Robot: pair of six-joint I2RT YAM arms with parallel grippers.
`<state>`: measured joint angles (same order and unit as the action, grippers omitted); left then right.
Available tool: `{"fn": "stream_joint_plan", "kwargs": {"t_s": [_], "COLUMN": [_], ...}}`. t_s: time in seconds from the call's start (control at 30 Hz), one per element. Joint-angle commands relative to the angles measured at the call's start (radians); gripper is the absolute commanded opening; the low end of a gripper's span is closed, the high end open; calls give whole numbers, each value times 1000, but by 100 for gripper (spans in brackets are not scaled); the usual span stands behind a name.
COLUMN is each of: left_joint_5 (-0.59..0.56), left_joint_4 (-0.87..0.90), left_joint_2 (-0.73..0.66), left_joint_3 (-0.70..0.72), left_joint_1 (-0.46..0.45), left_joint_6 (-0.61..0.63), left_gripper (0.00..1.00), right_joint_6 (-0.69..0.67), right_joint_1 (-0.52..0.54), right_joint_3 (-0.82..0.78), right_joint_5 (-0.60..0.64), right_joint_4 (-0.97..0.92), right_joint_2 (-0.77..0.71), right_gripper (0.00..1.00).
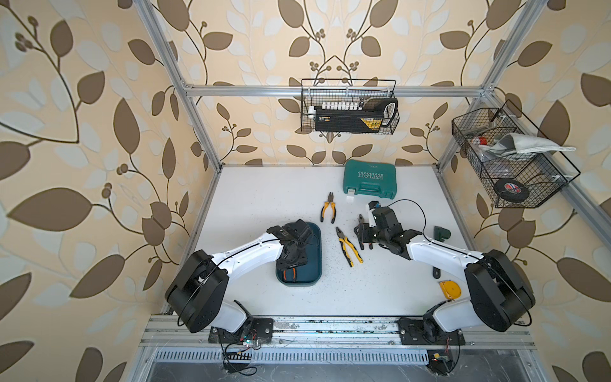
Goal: Take the pliers out of the storage box
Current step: Pick up the pliers from the storage box.
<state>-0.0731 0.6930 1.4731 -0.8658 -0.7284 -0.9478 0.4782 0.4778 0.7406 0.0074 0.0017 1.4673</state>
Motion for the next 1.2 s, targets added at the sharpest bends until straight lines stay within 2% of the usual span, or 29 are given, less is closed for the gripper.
{"fn": "stream_joint_plan", "kwargs": {"t_s": [0.0, 0.57, 0.97, 1.17], "left_joint_5": [-14, 9, -40, -61], "left_joint_4": [7, -130, -56, -47], "left_joint_2": [27, 138, -2, -139], "left_joint_3": [-10, 52, 24, 30], "left_joint_1": [-9, -12, -12, -12], "left_joint_6": [-17, -35, -16, 20], "left_gripper": [51, 44, 0, 0], "right_joint_6": [5, 7, 6, 41], "right_joint_1": [6, 6, 6, 7], "right_joint_3": [3, 10, 5, 19], "right_joint_5": [29, 24, 32, -56], "right_joint_4": [9, 1, -6, -12], "right_joint_2": [-24, -18, -37, -31], "right_gripper": [47, 47, 47, 47]}}
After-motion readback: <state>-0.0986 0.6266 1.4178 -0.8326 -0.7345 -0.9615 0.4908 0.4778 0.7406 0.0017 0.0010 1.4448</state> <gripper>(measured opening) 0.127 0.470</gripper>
